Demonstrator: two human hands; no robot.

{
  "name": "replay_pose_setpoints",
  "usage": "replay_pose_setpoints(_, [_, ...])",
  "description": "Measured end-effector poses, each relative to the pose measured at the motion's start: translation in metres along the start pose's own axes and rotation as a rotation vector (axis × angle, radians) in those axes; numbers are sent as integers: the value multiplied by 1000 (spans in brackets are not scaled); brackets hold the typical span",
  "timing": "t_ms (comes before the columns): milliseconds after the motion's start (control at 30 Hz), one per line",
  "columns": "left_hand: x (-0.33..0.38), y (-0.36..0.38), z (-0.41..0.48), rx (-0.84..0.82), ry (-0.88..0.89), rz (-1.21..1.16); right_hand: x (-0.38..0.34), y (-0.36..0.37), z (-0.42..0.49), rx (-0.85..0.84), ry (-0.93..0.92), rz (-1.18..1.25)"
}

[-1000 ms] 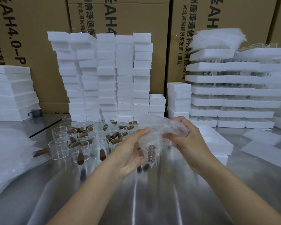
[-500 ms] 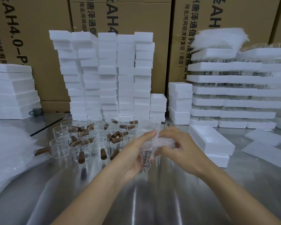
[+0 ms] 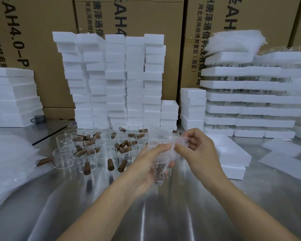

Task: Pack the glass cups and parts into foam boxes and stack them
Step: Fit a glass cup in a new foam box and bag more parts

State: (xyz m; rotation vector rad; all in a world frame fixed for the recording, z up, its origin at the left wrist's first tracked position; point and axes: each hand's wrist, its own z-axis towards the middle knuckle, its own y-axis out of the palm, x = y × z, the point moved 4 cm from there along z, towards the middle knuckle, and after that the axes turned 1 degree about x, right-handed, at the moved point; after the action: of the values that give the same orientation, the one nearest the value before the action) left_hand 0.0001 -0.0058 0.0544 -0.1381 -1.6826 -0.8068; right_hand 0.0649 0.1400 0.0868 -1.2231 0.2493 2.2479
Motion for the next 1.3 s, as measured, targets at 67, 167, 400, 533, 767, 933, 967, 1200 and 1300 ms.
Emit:
replay_pose_setpoints(67, [-1, 1, -1, -13, 13, -41, 0, 4, -3, -29, -38, -20])
replay_pose_setpoints(167, [2, 0, -2, -48, 43, -86, -4, 13, -7, -206, -48, -74])
replay_pose_setpoints(400, [-1, 5, -5, -114, 47, -24, -14, 18, -8, -408, -153, -285])
replay_pose_setpoints(533, [-2, 9, -4, -136, 46, -29, -14, 11, -7, -219, -115, -186])
replay_pose_setpoints(767, [-3, 9, -5, -111, 26, -109, -10, 12, -8, -202, -122, -360])
replay_pose_setpoints(933, [-1, 7, -5, -82, 79, 92, -17, 17, -10, -488, -43, -341])
replay_pose_setpoints(967, [0, 7, -5, -81, 75, 97, -17, 15, -9, -510, -40, -341])
replay_pose_setpoints(1200, [7, 5, -6, -117, 12, -1, -22, -8, 2, -131, -140, -156])
replay_pose_setpoints(1300, [10, 4, -11, -224, -20, 95, -18, -13, 7, -222, -90, -139])
